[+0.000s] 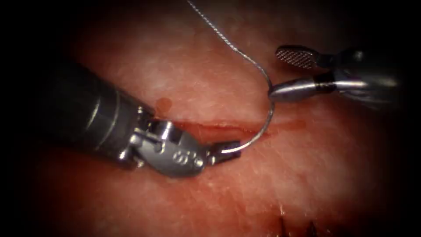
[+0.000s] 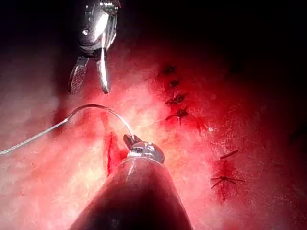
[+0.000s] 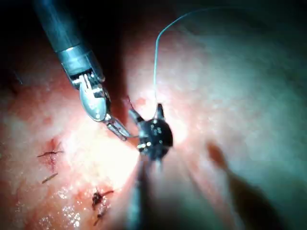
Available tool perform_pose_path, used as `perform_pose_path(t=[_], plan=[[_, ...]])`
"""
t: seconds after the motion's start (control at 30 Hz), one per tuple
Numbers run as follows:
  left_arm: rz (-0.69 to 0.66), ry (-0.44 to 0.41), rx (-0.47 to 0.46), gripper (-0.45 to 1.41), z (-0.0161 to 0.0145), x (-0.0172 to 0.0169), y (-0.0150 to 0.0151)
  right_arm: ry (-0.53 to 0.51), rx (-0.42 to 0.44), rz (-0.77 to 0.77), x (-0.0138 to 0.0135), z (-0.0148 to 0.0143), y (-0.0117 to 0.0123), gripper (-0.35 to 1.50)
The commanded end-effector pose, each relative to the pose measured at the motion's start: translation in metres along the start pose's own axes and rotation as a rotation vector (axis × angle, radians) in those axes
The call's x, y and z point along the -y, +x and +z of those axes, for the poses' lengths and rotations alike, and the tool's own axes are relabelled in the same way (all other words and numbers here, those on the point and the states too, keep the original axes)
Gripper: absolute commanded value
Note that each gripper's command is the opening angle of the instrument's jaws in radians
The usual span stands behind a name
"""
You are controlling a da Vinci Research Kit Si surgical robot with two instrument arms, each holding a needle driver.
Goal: Wound Closure
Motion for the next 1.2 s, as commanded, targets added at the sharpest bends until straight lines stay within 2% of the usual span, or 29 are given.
perform_pose_path(t=[0.03,0.3,0.63,0.67,0.73,0.77,0.93,0.97,1.03,1.07,1.13,1.2], plan=[[0.006,0.003,0.0,-0.45,0.0001,-0.0011,-0.0002,0.004,0.004,0.001,0.0002,0.0012,-0.0004,0.85],[0.046,0.035,0.001,-0.45,-0.0007,-0.0006,-0.0001,-0.002,0.008,0.01,-0.0004,0.002,-0.0004,0.83],[0.09,0.041,-0.013,-0.45,-0.0011,-0.0006,0.0005,-0.018,0.084,0.024,-0.0013,0.0045,-0.0002,0.8],[0.09,0.04,-0.016,-0.45,-0.0011,-0.0006,0.0005,-0.018,0.087,0.024,-0.0013,0.0046,-0.0002,0.7],[0.096,0.039,-0.016,-0.45,-0.0011,-0.0005,0.0005,-0.013,0.104,0.025,-0.0012,0.0047,-0.0001,-0.18],[0.096,0.039,-0.016,-0.45,-0.0011,-0.0005,0.0005,-0.011,0.11,0.026,-0.0011,0.0047,-0.0001,-0.35],[0.097,0.035,-0.023,-0.45,-0.001,-0.0004,0.0005,-0.005,0.098,0.026,-0.0003,0.0043,0.0002,-0.35],[0.097,0.031,-0.028,-0.4,-0.0009,-0.0004,0.0005,-0.005,0.095,0.026,-0.0002,0.0042,0.0002,-0.35],[0.091,0.028,-0.033,0.15,-0.0009,-0.0004,0.0005,-0.009,0.091,0.027,0.0,0.0041,0.0004,-0.35],[0.032,0.023,-0.042,0.47,-0.0009,-0.0004,0.0005,-0.012,0.086,0.016,0.0,0.004,0.0005,-0.35],[-0.118,0.014,-0.056,0.74,-0.001,-0.0002,0.0007,-0.02,0.071,-0.019,-0.0001,0.0039,0.0006,-0.35],[-0.292,0.004,-0.068,0.81,-0.0013,0.0,0.001,-0.025,0.059,-0.067,-0.0002,0.0039,0.0007,-0.35]])
